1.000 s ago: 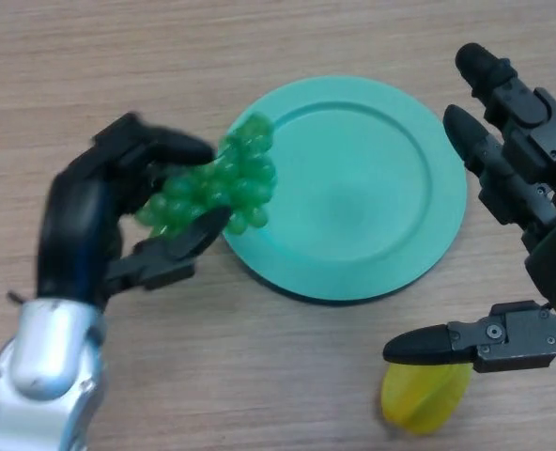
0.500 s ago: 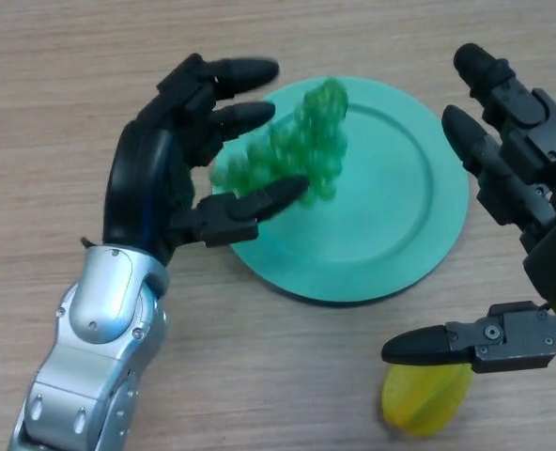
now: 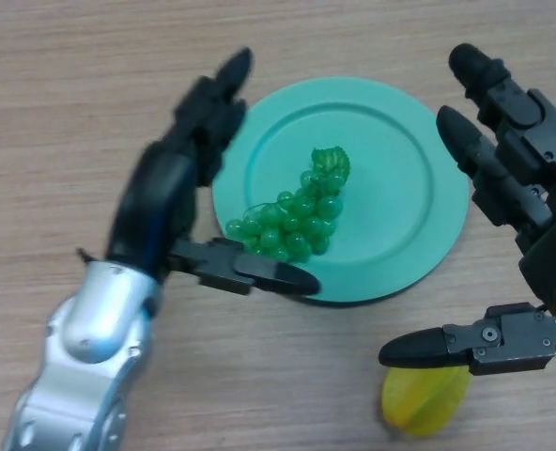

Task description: Pick up the green grapes and place it on the plate

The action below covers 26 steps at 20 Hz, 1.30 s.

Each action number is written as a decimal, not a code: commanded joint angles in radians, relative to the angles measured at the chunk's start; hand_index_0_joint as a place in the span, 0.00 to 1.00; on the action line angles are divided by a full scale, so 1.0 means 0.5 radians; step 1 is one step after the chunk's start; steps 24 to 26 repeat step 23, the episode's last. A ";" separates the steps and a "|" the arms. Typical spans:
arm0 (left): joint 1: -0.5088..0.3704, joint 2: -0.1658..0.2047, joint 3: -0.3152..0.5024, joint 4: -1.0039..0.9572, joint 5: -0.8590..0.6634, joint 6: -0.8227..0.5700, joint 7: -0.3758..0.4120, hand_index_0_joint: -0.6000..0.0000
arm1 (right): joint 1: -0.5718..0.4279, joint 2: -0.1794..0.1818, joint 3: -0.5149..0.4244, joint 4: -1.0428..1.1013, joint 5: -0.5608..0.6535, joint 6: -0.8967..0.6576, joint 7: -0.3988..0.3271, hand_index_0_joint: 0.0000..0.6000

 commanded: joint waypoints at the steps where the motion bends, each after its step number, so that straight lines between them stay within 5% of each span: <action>1: 0.015 0.070 0.204 -0.250 -0.039 -0.140 -0.053 1.00 | -0.023 -0.010 -0.068 -0.077 -0.062 -0.271 0.022 0.00; 6: 0.167 0.202 0.476 -0.492 -0.279 0.071 -0.186 1.00 | -0.054 -0.003 -0.081 0.033 -0.051 -0.341 -0.002 0.00; 12: 0.327 0.261 0.763 -0.654 -0.473 0.209 -0.343 1.00 | -0.118 -0.019 -0.112 0.095 -0.046 -0.336 0.023 0.00; 26: 0.280 0.277 0.778 -0.800 -0.390 0.410 -0.345 1.00 | -0.120 -0.008 -0.102 0.190 -0.052 -0.473 -0.020 0.00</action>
